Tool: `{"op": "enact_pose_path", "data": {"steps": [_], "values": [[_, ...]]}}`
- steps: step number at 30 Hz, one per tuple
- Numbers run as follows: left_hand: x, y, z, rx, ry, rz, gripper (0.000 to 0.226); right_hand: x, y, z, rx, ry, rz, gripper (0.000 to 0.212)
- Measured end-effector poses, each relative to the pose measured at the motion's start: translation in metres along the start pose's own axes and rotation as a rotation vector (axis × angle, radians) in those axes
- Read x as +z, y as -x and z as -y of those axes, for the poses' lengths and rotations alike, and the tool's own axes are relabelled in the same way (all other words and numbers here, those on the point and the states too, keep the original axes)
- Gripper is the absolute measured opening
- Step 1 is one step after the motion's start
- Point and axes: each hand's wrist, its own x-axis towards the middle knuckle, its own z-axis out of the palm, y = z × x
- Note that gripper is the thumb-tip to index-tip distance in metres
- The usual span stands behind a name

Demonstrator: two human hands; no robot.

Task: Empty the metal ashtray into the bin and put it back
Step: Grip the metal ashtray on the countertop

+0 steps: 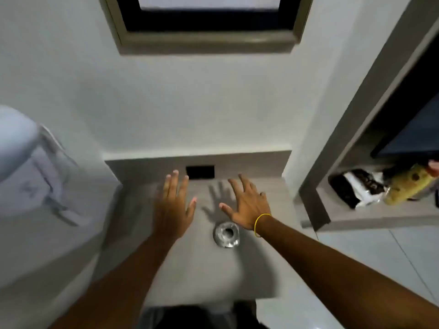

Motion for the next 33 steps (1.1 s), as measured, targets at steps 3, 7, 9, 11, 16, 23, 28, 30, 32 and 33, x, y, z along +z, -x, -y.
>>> {"op": "enact_pose_path", "data": {"steps": [3,7,9,11,16,23,28,30,32,33], "values": [[0.077,0.062,0.003,-0.111,0.043,0.231,0.068,0.078,0.014,-0.012,0.047,-0.011,0.219,0.094],[0.144,0.141,0.0,-0.156,0.026,0.39,0.072,0.147,0.041,-0.019,0.062,0.013,0.252,0.092],[0.161,0.159,-0.004,-0.156,0.014,0.441,0.068,0.161,0.044,-0.02,0.067,0.018,0.265,0.094],[0.169,0.168,-0.009,-0.176,-0.006,0.441,0.064,0.165,0.044,-0.02,0.06,0.025,0.265,0.096],[0.169,0.166,-0.01,-0.191,0.005,0.413,0.067,0.162,0.024,-0.024,0.038,0.0,0.267,0.107],[0.174,0.171,-0.009,-0.201,0.027,0.374,0.069,0.164,0.002,-0.03,-0.049,0.002,0.335,0.119],[0.175,0.171,-0.008,-0.202,0.021,0.335,0.069,0.156,-0.002,-0.039,-0.057,-0.051,0.328,0.119],[0.176,0.172,-0.008,-0.2,0.02,0.332,0.069,0.152,-0.003,-0.045,-0.046,-0.105,0.32,0.12],[0.176,0.173,-0.008,-0.199,0.018,0.334,0.069,0.148,-0.002,-0.05,-0.05,-0.16,0.326,0.118],[0.176,0.172,-0.008,-0.2,0.016,0.337,0.069,0.148,-0.001,-0.051,-0.062,-0.174,0.328,0.117]]}}
